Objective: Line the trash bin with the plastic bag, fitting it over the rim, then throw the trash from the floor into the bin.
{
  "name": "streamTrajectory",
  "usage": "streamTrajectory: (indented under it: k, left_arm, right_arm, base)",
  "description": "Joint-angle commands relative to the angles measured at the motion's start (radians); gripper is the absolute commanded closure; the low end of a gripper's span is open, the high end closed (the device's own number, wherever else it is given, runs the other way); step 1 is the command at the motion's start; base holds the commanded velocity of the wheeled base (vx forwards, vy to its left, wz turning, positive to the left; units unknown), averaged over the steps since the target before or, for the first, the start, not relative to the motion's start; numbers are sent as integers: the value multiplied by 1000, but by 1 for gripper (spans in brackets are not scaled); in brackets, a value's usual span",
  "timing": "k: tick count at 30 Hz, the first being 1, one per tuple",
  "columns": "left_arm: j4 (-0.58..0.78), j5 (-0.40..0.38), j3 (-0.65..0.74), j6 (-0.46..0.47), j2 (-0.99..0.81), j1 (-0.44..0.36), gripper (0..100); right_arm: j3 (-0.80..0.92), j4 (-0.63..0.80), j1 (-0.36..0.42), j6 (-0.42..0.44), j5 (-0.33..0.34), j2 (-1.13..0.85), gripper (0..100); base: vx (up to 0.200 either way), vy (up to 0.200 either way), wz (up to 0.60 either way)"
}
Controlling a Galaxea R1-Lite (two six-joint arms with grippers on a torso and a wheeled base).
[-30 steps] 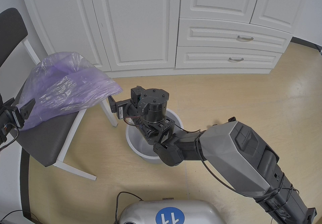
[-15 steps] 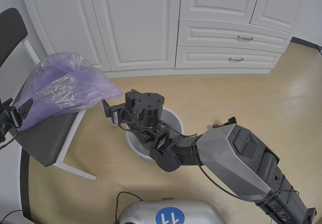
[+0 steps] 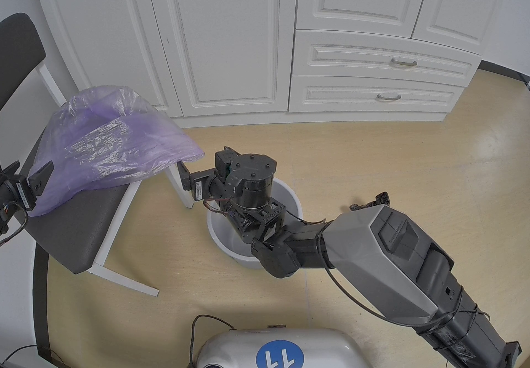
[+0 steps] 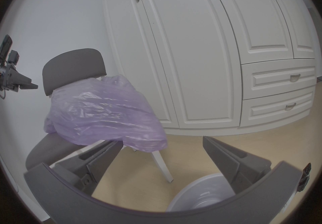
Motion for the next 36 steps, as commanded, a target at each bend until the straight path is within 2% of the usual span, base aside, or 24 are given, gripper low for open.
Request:
streamTrajectory:
  k: [1,11,18,22,23,36]
  left_arm:
    - [0,0,2,0,-2,0,0]
    - [0,0,31,-2,-44,0,0]
    - [0,0,54,-2,-75,0,0]
    - [1,0,62,-2,-89,0,0]
    - [1,0,65,-2,-90,0,0]
    - [1,-1,102,-2,-132,-1,0]
  right_arm:
    - [-4,-4,-14,14,0,23,0]
    - [-4,-68,-29,31,-18,-14,0]
    - [-4,-71,-9,31,-1,-1,0]
    - [-4,-85,11,31,39,14,0]
    - [-4,-93,15,31,45,20,100]
    - [-4,-93,23,29,51,2,100]
  base:
    - [0,0,0]
    - [0,0,0]
    - [0,0,0]
    - [0,0,0]
    - [0,0,0]
    - [0,0,0]
